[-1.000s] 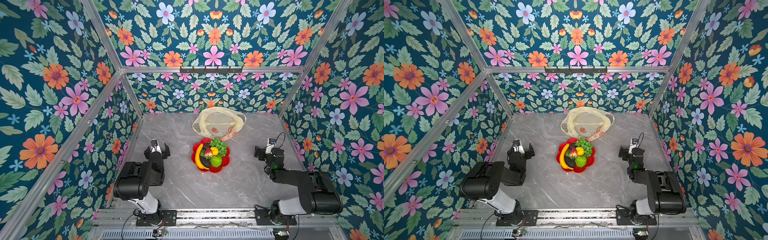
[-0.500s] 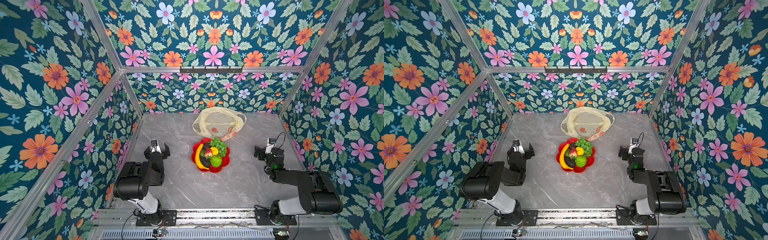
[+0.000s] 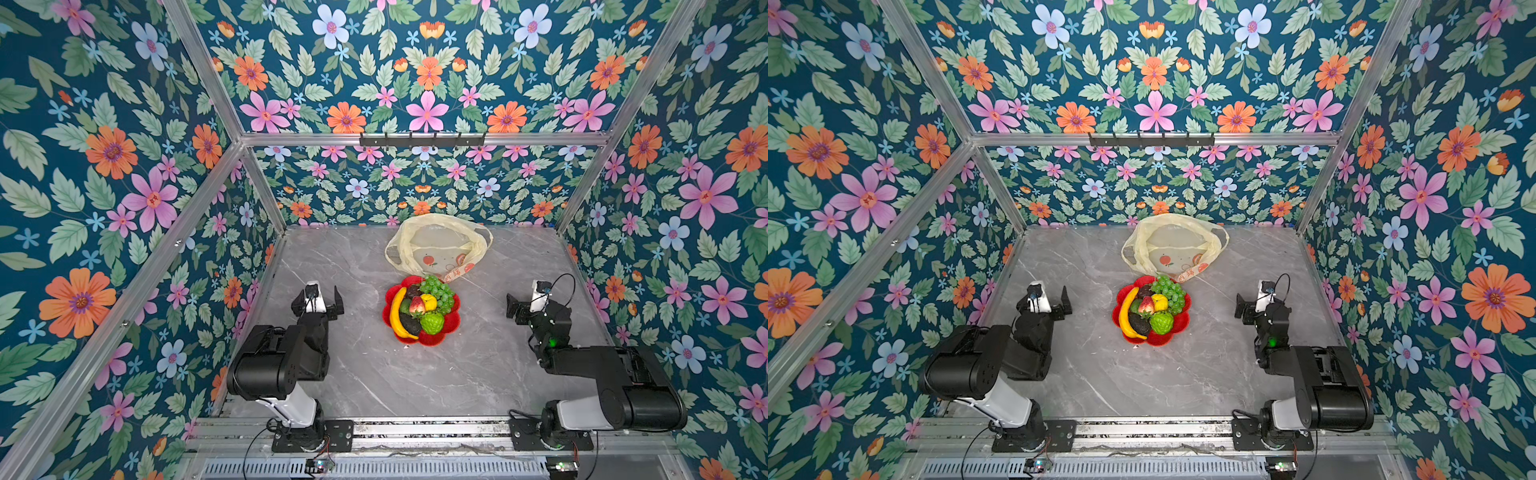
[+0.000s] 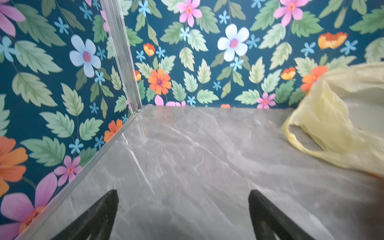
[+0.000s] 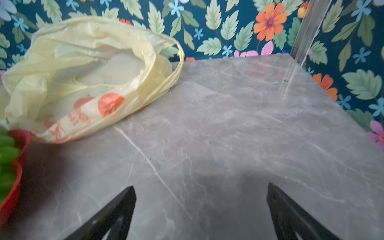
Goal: Take fruits out of the plastic bag
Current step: Reset both arms
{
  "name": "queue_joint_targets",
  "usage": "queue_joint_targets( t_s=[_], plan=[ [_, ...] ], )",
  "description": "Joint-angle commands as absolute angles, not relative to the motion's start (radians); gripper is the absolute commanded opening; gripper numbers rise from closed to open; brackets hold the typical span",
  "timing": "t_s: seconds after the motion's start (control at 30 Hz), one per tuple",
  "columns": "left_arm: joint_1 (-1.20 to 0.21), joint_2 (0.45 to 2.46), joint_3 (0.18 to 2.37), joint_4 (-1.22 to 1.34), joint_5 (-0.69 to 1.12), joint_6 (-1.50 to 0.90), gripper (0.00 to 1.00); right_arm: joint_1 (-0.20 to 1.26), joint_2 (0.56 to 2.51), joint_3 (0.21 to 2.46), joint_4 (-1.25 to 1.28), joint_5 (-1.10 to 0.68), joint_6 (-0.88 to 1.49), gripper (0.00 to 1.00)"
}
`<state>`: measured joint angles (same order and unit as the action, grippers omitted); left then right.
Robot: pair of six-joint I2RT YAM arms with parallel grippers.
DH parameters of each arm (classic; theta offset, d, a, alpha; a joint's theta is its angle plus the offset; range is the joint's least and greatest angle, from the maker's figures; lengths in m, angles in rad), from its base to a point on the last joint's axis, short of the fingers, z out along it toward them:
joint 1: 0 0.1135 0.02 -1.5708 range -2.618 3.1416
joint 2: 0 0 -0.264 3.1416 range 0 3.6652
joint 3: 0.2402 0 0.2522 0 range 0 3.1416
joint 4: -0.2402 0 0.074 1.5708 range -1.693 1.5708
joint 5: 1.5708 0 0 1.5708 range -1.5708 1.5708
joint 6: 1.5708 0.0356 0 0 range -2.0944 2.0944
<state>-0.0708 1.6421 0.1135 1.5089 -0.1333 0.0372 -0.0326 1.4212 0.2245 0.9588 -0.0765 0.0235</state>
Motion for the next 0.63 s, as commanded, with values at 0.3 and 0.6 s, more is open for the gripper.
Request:
queue_joint_targets(
  t_s=[0.3,0.6],
  plan=[
    [-0.049,1.619,0.261,1.308,-0.223,-0.006,1.00,-0.032,1.440,0.318,0.865,0.000,0.058,0.99],
    [-0.052,1.619,0.269,1.291,-0.203,0.006,1.00,-0.032,1.439,0.318,0.867,0.000,0.058,0.99]
  ],
)
